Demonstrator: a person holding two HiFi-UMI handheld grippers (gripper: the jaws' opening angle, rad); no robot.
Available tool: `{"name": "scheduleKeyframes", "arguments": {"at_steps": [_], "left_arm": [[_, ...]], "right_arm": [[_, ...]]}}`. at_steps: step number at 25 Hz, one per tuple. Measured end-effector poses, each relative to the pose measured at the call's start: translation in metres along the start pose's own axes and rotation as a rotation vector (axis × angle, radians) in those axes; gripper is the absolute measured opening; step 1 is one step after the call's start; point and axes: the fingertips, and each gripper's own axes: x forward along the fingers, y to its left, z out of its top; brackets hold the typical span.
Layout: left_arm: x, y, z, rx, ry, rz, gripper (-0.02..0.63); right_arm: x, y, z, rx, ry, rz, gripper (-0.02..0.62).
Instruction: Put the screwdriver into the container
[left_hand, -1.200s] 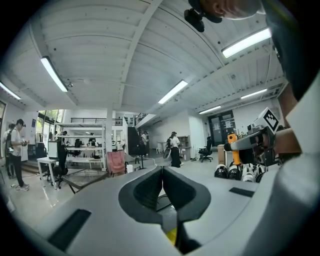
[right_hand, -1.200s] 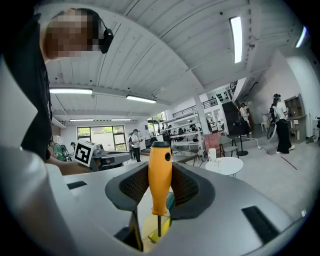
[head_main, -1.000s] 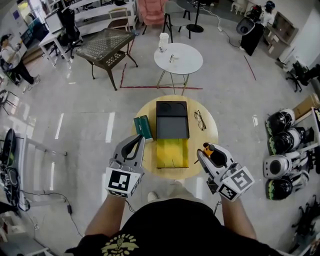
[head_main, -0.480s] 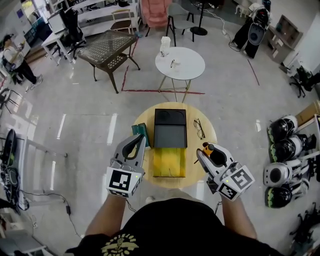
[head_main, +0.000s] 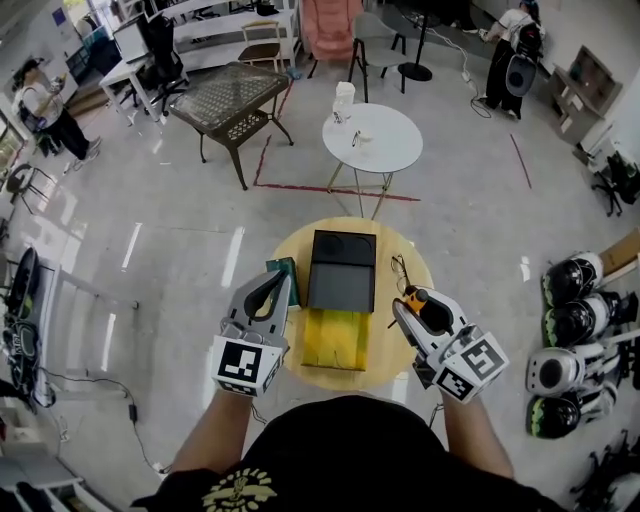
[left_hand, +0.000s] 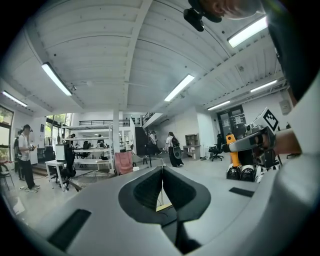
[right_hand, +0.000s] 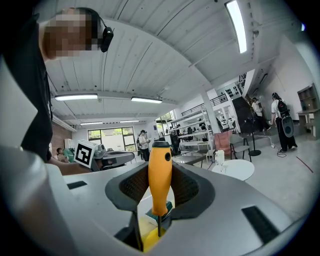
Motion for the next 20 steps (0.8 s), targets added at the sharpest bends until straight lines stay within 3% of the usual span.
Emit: {"name": "scheduleKeyframes", "arguments": {"at_steps": [8, 20], "left_arm": [[0.011, -0.005, -0.008, -0.01, 0.017, 0.02, 0.018], [0.015, 0.049, -0.018, 0.002, 0.032, -0.095, 0.018]], "right_arm": [[0.014, -0.021, -0.003, 0.009, 0.019, 0.031, 0.133], [0.052, -0.009, -0.017, 0.076, 0.004, -0.12, 0.133]]}}
